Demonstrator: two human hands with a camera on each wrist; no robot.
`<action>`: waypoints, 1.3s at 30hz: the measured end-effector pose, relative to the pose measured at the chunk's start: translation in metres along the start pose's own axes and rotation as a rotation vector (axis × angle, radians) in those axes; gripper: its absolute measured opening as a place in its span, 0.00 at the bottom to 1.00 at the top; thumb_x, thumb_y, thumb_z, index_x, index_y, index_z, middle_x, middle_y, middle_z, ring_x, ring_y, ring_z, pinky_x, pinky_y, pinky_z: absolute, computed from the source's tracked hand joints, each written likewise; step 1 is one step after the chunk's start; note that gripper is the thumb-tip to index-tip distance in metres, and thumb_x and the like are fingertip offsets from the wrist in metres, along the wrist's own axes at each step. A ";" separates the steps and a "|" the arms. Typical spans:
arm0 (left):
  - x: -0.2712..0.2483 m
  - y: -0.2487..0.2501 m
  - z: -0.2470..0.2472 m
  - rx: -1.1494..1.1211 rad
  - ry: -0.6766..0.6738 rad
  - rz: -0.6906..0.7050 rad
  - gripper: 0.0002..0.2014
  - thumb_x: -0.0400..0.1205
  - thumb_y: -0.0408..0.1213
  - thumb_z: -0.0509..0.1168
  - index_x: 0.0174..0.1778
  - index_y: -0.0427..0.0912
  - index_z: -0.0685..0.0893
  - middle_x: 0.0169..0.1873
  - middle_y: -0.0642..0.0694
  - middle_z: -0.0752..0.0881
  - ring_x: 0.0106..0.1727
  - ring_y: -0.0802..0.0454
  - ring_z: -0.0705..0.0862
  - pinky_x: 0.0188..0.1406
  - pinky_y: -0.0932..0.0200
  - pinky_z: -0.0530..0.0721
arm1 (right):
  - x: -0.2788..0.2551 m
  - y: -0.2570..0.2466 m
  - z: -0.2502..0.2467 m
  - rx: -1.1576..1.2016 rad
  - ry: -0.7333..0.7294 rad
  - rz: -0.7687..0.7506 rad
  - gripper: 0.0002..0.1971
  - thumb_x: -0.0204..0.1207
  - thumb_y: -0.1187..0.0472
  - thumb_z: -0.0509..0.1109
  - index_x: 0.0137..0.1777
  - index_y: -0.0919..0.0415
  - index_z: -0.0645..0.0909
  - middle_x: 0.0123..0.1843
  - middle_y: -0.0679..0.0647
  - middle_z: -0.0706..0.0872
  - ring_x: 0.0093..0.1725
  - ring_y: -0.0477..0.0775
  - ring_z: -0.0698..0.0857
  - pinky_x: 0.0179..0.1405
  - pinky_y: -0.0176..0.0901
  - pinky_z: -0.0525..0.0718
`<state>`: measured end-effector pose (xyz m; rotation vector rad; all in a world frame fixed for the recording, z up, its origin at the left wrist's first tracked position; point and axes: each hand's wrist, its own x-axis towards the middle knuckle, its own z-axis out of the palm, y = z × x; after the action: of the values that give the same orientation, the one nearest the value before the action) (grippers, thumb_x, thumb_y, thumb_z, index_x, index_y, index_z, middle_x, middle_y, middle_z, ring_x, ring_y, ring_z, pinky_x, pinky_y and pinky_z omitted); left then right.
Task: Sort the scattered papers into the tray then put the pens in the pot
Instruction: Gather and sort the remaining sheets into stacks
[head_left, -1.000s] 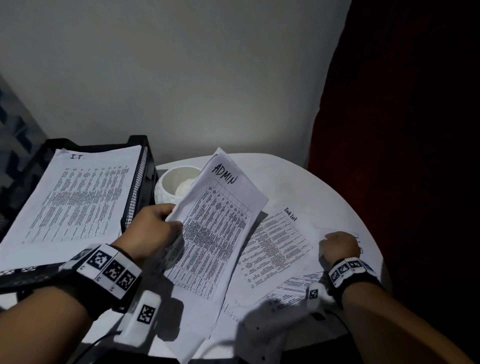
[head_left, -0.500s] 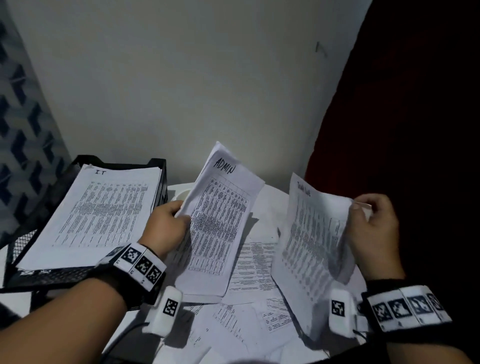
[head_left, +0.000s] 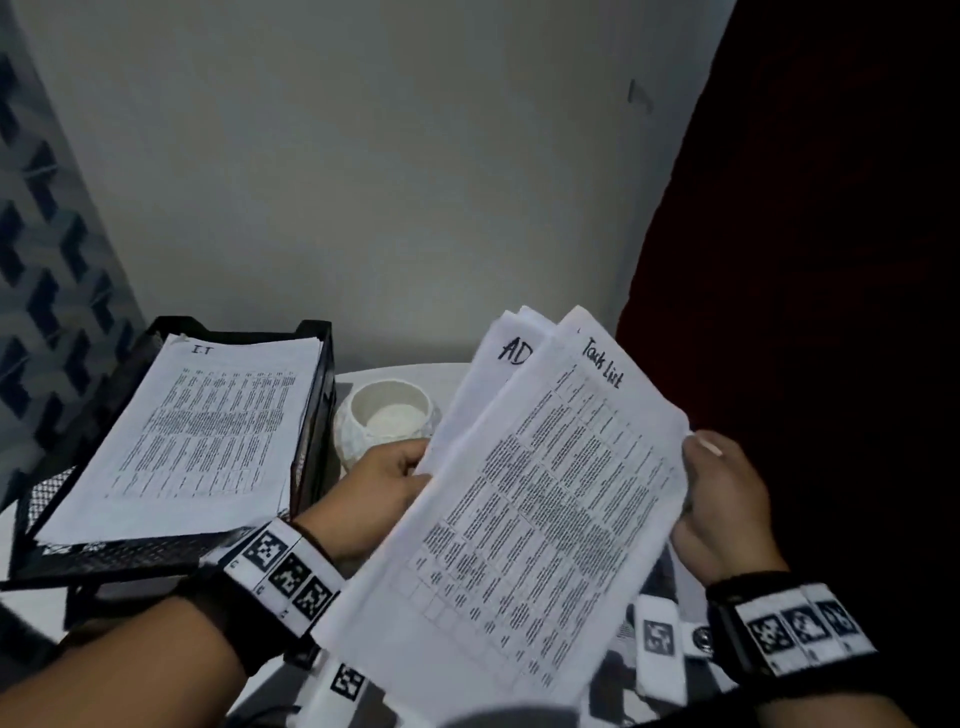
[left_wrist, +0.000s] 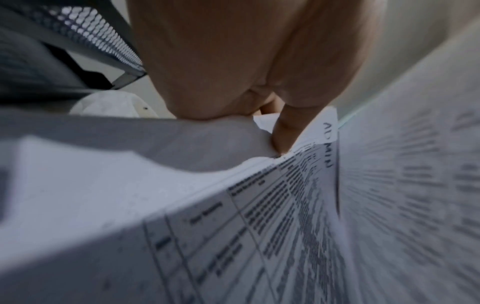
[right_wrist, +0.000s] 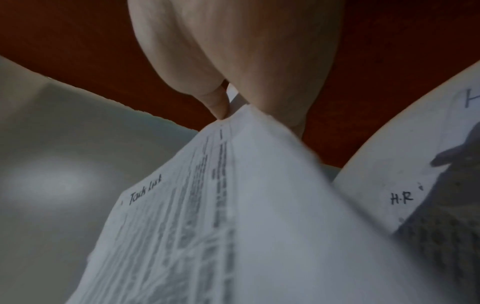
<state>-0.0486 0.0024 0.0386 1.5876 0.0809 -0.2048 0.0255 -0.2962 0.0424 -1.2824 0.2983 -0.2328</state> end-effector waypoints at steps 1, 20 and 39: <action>0.000 0.001 0.003 -0.016 -0.048 -0.033 0.10 0.82 0.30 0.70 0.56 0.42 0.92 0.47 0.38 0.94 0.44 0.42 0.93 0.43 0.50 0.91 | 0.001 0.005 0.002 0.001 -0.014 0.035 0.09 0.88 0.68 0.63 0.65 0.62 0.78 0.47 0.60 0.86 0.41 0.57 0.85 0.40 0.47 0.85; 0.020 -0.016 0.023 -0.021 0.402 0.188 0.07 0.87 0.35 0.64 0.56 0.47 0.87 0.49 0.46 0.93 0.54 0.50 0.90 0.58 0.49 0.87 | -0.036 0.032 0.033 -0.224 -0.321 -0.157 0.14 0.86 0.71 0.66 0.67 0.55 0.79 0.52 0.50 0.95 0.51 0.47 0.94 0.45 0.38 0.90; 0.029 -0.072 -0.004 0.210 0.350 -0.015 0.16 0.77 0.38 0.58 0.60 0.53 0.78 0.50 0.46 0.89 0.52 0.45 0.89 0.51 0.32 0.89 | -0.046 0.117 0.025 -0.270 -0.153 0.075 0.19 0.78 0.79 0.59 0.60 0.63 0.86 0.52 0.57 0.94 0.54 0.61 0.92 0.53 0.58 0.93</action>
<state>-0.0326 0.0062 -0.0374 1.8192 0.3522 0.0577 -0.0087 -0.2270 -0.0602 -1.5436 0.2518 -0.0299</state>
